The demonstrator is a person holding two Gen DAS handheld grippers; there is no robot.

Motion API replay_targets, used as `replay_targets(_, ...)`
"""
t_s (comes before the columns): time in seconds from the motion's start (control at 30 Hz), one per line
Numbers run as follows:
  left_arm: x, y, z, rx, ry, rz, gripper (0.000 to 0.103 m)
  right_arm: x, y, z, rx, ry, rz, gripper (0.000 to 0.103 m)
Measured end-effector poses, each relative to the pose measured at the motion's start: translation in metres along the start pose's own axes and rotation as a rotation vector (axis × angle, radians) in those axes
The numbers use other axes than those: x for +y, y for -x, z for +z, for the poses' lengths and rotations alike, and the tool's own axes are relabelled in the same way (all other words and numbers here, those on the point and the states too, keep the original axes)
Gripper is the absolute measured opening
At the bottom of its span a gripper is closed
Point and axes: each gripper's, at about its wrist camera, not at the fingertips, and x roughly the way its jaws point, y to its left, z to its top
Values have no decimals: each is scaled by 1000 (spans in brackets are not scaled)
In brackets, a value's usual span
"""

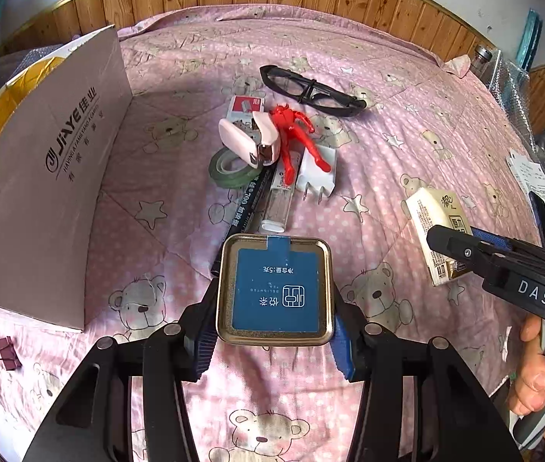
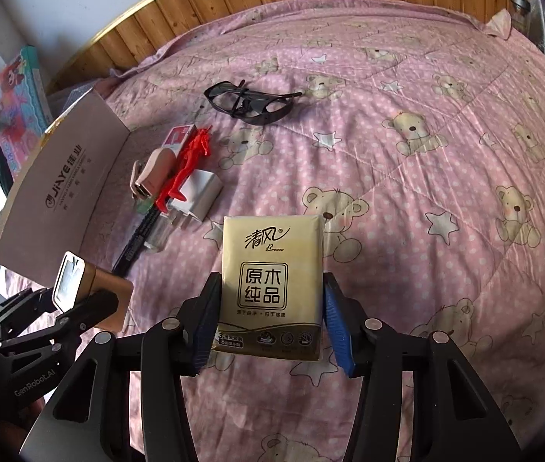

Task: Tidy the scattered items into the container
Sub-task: 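Carry the tin and tissue pack over the yellow-lined cardboard box with both tools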

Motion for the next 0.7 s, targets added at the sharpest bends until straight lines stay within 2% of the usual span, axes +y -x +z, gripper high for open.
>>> replay_targets(0.43, 1, 52, 5, -94, 13, 9, 51, 22, 29, -11, -43, 10, 21, 53)
replay_targets(0.7, 12, 90, 10, -179, 21, 26, 51, 50, 46, -12, -69, 53, 39, 53)
